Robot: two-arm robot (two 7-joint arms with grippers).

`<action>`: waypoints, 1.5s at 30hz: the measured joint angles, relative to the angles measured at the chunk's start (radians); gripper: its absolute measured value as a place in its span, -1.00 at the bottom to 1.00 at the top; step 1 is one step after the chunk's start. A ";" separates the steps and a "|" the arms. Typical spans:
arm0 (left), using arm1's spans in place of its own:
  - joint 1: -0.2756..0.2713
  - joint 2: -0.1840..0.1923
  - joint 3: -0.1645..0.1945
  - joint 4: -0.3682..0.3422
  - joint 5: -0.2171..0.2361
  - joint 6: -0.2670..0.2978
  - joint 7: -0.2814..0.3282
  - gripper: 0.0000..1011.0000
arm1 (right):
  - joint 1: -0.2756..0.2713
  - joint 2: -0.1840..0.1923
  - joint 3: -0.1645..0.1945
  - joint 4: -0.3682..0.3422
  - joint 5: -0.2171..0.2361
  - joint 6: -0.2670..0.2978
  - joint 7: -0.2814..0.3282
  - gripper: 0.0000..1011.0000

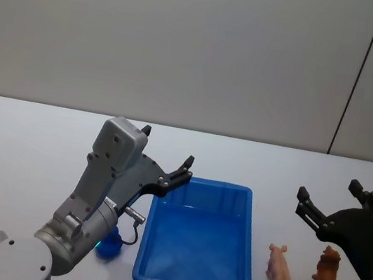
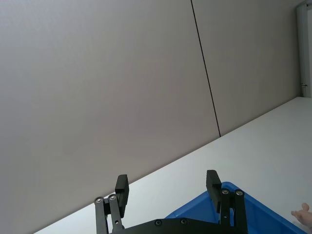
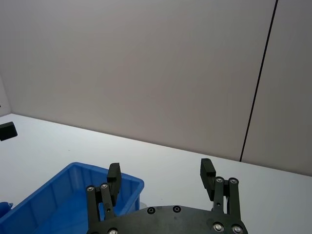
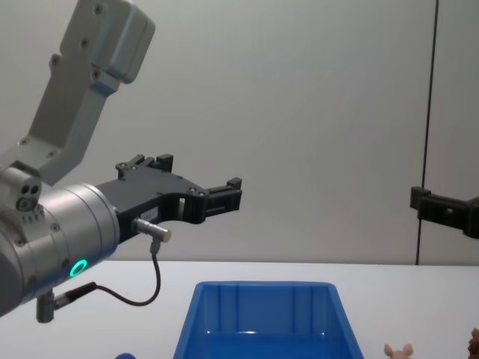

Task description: Pick up the two dolls from the table and place them into the box.

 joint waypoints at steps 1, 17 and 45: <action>0.000 0.000 0.000 0.000 0.000 0.000 0.000 0.98 | 0.000 0.000 0.000 0.000 0.000 0.001 -0.001 0.98; 0.000 0.000 0.000 0.000 0.000 0.000 0.000 0.98 | 0.002 -0.016 0.005 0.026 0.001 0.087 -0.070 0.98; 0.000 0.000 0.000 0.000 0.000 0.000 0.000 0.98 | 0.011 -0.056 -0.008 0.114 -0.054 0.267 -0.161 0.98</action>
